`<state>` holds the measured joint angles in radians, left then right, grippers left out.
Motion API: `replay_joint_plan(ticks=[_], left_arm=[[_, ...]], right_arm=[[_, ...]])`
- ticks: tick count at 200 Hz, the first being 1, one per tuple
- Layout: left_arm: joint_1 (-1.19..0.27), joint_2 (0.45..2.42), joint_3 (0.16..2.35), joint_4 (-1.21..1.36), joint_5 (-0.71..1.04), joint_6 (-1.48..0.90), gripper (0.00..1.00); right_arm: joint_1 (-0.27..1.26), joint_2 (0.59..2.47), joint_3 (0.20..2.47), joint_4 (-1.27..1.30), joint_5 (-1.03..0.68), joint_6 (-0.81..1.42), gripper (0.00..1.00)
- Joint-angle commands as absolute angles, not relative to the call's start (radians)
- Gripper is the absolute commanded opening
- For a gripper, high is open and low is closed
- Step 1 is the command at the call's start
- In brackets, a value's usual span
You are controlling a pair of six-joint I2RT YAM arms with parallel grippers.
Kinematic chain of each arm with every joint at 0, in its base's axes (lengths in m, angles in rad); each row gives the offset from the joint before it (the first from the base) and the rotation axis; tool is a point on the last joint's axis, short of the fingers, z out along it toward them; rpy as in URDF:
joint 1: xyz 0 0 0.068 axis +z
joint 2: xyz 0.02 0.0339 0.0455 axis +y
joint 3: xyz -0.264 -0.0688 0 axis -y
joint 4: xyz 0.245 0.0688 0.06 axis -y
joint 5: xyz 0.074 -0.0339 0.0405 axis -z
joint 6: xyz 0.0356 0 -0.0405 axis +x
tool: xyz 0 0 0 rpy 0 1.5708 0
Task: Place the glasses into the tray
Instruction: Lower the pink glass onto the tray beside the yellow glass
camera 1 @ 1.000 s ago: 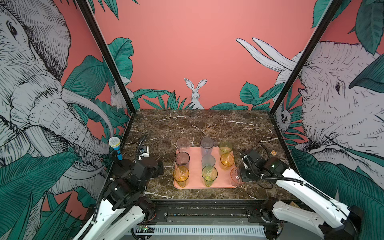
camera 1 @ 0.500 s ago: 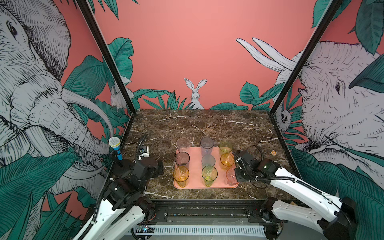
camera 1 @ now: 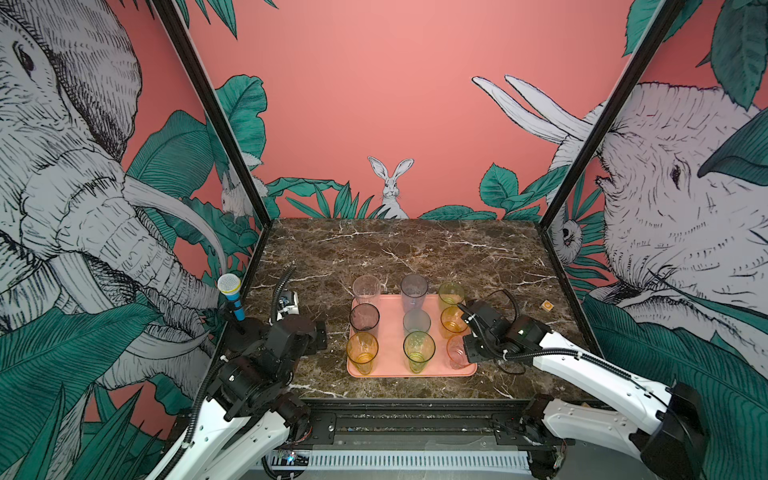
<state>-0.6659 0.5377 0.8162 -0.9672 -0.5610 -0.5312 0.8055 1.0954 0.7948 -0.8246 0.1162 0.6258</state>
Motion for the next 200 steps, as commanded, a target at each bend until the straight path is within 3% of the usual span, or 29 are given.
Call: replay_joint_plan(ticks=[1, 185, 200], left_arm=[[-0.664, 0.54, 0.804, -0.969, -0.574, -0.542, 1.0], [-0.664, 0.54, 0.804, -0.965, -0.57, -0.542, 0.99], [-0.664, 0.539, 0.804, -0.964, -0.569, -0.542, 0.99]], right_arm=[[0.817, 1.105, 0.785, -0.81, 0.129, 0.644, 0.0], [0.821, 1.166, 0.744, -0.776, 0.13, 0.654, 0.0], [0.822, 1.169, 0.744, -0.782, 0.133, 0.654, 0.06]])
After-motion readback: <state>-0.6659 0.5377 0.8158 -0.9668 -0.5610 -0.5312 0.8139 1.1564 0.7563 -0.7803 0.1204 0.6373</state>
